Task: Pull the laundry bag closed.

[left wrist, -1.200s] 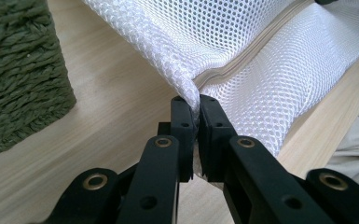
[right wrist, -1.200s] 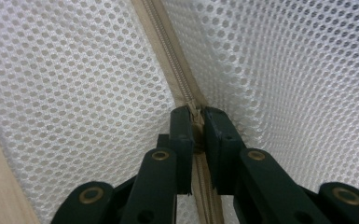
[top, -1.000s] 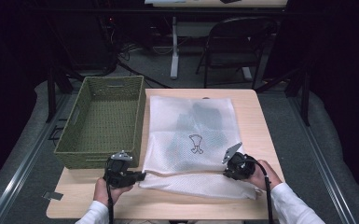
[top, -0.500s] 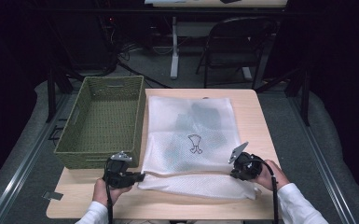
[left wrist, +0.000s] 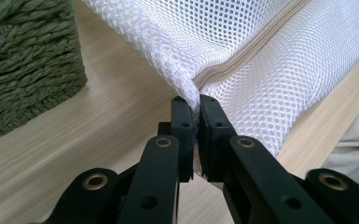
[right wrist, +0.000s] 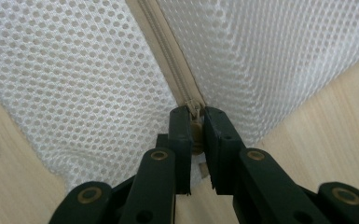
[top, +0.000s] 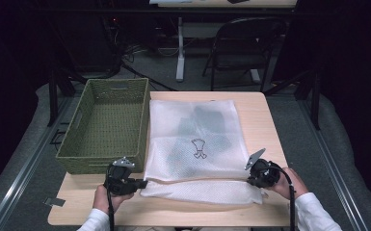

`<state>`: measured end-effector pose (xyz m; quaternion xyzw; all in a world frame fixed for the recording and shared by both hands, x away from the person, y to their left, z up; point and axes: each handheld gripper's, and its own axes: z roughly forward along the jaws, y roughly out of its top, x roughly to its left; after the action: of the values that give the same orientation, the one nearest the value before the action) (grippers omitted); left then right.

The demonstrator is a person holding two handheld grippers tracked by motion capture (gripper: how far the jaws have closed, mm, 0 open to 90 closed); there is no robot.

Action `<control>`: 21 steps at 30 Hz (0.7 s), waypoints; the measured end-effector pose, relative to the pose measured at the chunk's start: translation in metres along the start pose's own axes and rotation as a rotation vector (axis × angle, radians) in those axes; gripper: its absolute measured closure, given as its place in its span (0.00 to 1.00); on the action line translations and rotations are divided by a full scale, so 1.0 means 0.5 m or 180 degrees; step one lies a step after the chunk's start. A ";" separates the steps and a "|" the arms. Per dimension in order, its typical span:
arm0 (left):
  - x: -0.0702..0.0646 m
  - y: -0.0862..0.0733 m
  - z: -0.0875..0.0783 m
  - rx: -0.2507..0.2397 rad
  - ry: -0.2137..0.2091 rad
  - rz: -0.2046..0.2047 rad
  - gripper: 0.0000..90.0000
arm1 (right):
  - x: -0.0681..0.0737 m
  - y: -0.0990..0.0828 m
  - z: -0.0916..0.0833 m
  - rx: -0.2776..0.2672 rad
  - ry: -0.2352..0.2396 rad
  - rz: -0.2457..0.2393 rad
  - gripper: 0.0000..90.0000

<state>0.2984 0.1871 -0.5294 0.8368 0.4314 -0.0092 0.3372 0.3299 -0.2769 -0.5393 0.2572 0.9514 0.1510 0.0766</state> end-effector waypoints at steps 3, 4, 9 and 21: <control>0.001 0.002 0.003 0.0026 0.0011 0.0011 0.96 | -0.003 -0.004 -0.003 -0.0017 -0.0021 0.0010 0.91; 0.001 0.003 0.003 0.0027 0.0016 0.0014 0.96 | -0.002 -0.004 -0.002 -0.0007 -0.0021 0.0006 0.91; 0.004 0.005 0.004 0.0065 0.0034 0.0022 0.96 | -0.004 -0.008 -0.001 -0.0008 0.0005 0.0066 0.91; 0.014 0.006 0.008 0.0192 0.0031 -0.0128 0.47 | 0.001 0.016 -0.001 -0.0177 0.0146 0.0213 0.42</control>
<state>0.3063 0.1884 -0.5330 0.8377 0.4493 -0.0249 0.3094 0.3332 -0.2703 -0.5363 0.2831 0.9392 0.1856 0.0567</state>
